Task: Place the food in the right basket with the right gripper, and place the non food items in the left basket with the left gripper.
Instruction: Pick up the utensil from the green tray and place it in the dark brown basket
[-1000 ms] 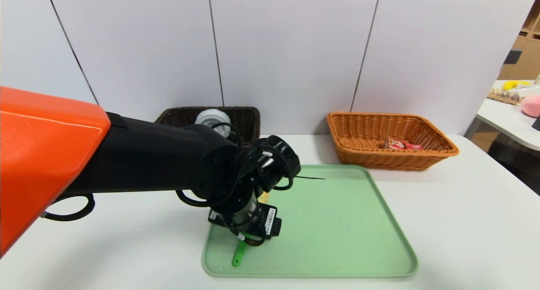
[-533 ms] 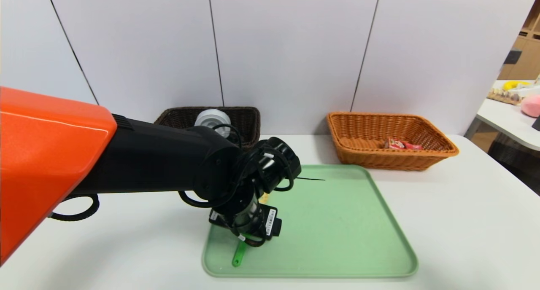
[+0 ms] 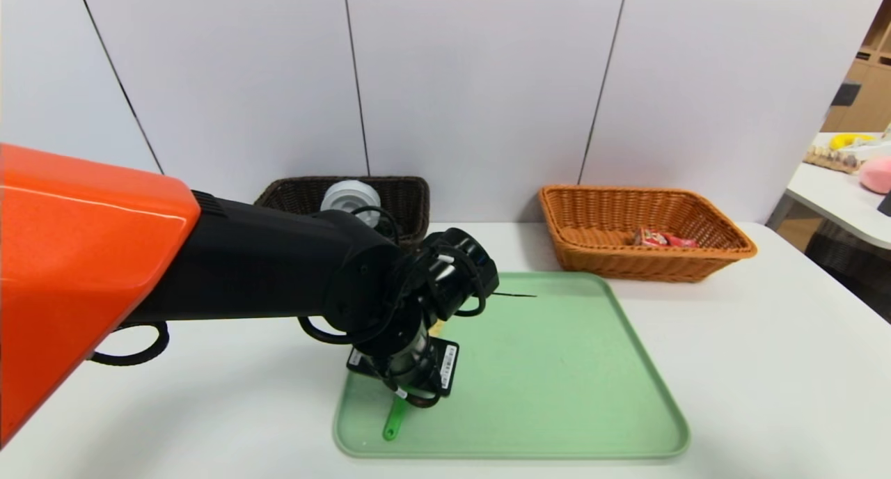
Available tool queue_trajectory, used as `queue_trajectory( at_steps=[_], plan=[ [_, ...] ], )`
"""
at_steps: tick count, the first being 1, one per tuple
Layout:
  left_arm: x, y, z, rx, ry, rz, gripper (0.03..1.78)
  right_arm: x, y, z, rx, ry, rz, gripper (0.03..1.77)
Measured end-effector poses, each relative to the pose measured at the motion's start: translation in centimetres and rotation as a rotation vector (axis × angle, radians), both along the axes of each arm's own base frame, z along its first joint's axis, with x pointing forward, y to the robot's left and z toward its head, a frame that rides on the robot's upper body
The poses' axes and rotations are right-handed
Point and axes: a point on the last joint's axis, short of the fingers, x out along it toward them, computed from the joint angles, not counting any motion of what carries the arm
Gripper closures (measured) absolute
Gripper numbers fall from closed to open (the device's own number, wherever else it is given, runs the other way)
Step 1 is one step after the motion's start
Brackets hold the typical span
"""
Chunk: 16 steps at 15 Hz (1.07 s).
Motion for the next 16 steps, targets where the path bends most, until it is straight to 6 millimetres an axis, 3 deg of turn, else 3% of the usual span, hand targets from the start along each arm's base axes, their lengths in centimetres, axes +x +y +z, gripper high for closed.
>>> queue_trajectory(
  at_steps=[2,3,4,12,16],
  plan=[
    [0.1,0.1,-0.1,0.001,0.003,0.008,1.03,0.0,0.0,0.0,0.000,-0.002,0.000,0.10],
    [0.1,0.2,-0.1,0.000,0.005,0.014,1.27,0.0,0.0,0.1,0.000,-0.003,0.001,0.10],
    [0.2,0.3,-0.2,0.001,0.006,0.019,1.67,-0.1,0.0,0.2,0.000,-0.008,0.001,0.10],
    [0.3,0.5,0.0,-0.005,0.003,0.030,1.67,-0.2,0.0,0.7,0.000,-0.030,0.003,0.10],
    [-1.4,-0.9,2.6,-0.069,-0.055,-0.037,1.67,-0.2,0.0,0.4,0.001,-0.020,0.005,0.10]
  ],
)
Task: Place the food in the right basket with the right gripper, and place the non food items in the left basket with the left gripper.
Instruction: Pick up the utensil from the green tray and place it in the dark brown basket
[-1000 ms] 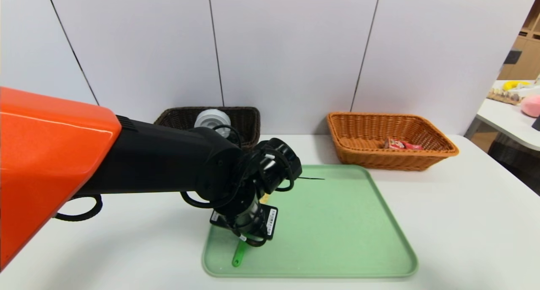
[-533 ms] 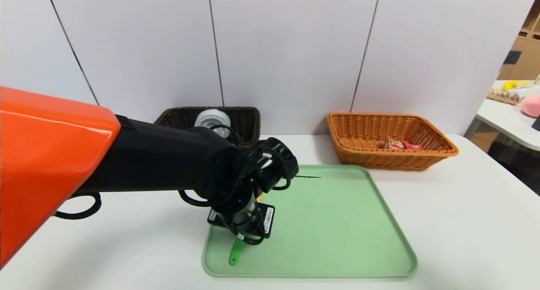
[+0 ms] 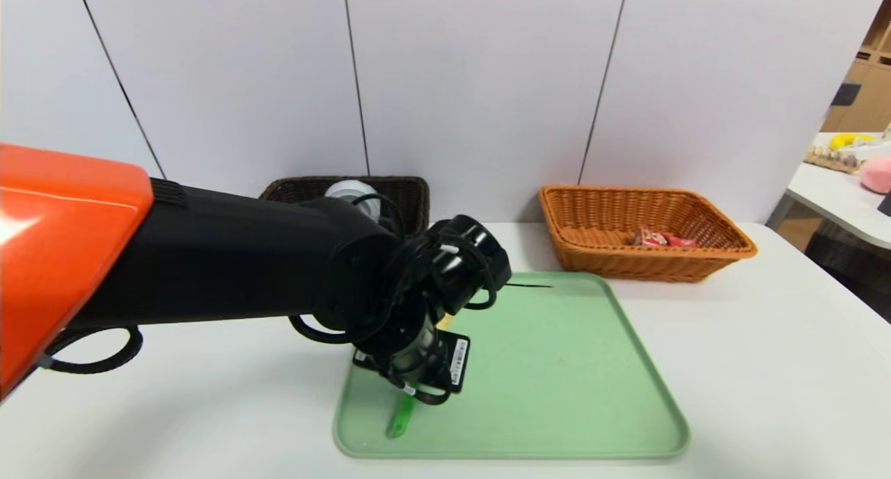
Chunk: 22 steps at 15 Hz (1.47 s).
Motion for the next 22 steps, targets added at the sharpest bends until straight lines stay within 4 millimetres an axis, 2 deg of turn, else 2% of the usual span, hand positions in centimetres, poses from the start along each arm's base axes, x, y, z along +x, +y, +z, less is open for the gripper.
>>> queue_trajectory(
  at_steps=[5,8,10,13,16,20,22],
  plan=[
    [-1.6,-0.2,3.4,-0.059,-0.050,-0.040,1.67,-0.3,0.0,-0.2,0.000,0.004,-0.001,0.10],
    [-2.1,0.7,7.0,-0.100,-0.096,-0.048,1.67,-0.4,0.0,-0.4,0.000,0.007,-0.002,0.10],
    [-1.5,2.2,9.7,-0.136,-0.165,-0.039,1.67,-0.4,0.0,-0.4,0.000,0.006,-0.003,0.10],
    [1.0,5.1,13.1,-0.181,-0.301,0.015,1.67,-0.5,0.0,-0.3,0.000,0.001,-0.002,0.10],
    [5.1,8.1,15.0,-0.257,-0.482,0.129,1.67,-0.5,0.0,-0.3,0.000,-0.004,-0.003,0.10],
    [10.1,11.1,13.4,-0.360,-0.574,0.345,1.67,-0.7,0.0,-0.1,-0.002,-0.012,-0.005,0.10],
    [11.3,11.6,12.5,-0.413,-0.600,0.448,1.67,-0.7,0.0,-0.1,-0.002,-0.013,-0.004,0.10]
  ],
)
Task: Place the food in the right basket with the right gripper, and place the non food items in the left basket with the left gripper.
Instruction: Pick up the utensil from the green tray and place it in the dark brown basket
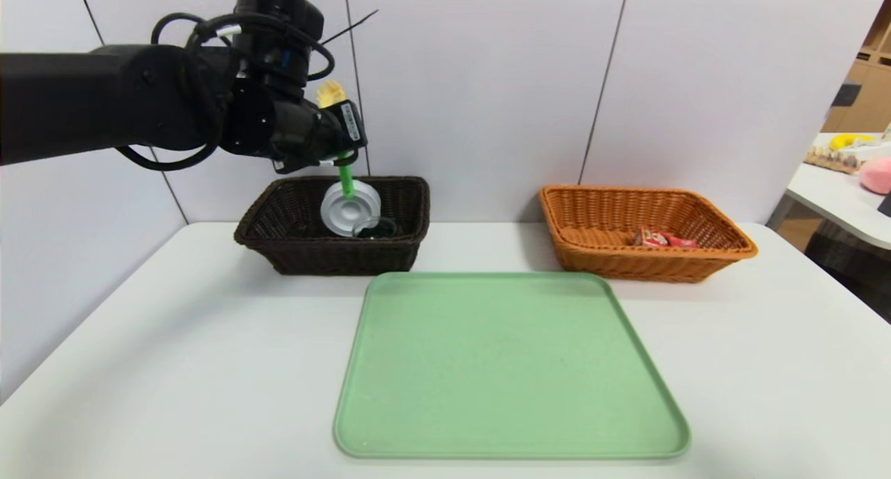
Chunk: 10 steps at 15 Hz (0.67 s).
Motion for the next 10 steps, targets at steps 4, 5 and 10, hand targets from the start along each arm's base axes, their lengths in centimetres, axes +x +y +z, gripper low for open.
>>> queue_trajectory(
  at_steps=[4,5,10],
  plan=[
    [1.2,0.1,-2.2,-0.173,-0.032,0.122,1.67,0.0,0.0,0.0,0.000,0.000,0.001,0.10],
    [1.3,0.1,-2.9,-0.212,-0.028,0.146,1.67,0.0,0.0,0.0,0.001,0.001,0.002,0.10],
    [1.9,0.4,-4.8,-0.286,-0.043,0.266,1.67,-0.1,0.0,-0.2,0.002,0.004,0.003,0.10]
  ],
)
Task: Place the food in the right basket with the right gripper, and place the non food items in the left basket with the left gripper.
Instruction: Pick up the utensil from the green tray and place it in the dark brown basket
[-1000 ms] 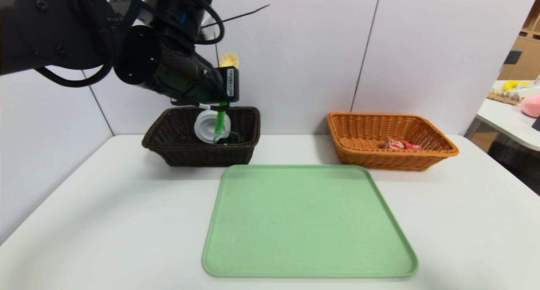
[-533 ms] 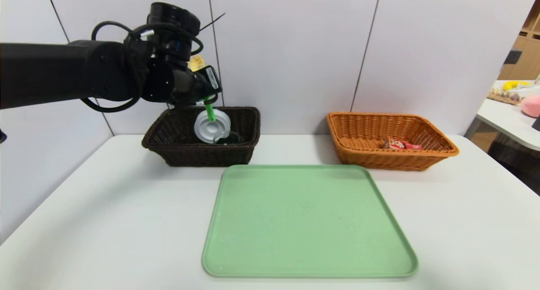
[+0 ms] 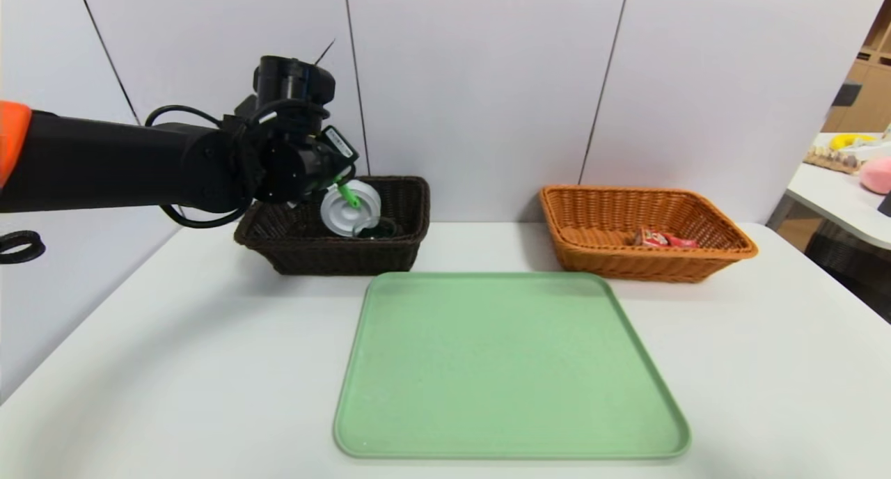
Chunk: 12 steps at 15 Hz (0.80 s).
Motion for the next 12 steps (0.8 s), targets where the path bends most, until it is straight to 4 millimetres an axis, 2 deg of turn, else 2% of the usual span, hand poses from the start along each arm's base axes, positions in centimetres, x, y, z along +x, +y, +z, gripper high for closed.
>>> queue_trajectory(
  at_steps=[11,12],
  plan=[
    [2.9,1.7,-4.2,0.026,0.091,0.105,1.67,-0.4,0.0,0.0,0.000,-0.014,0.000,0.10],
    [3.0,1.7,-4.4,0.032,0.097,0.105,1.54,-0.4,0.0,0.0,0.000,-0.013,0.000,0.10]
  ],
)
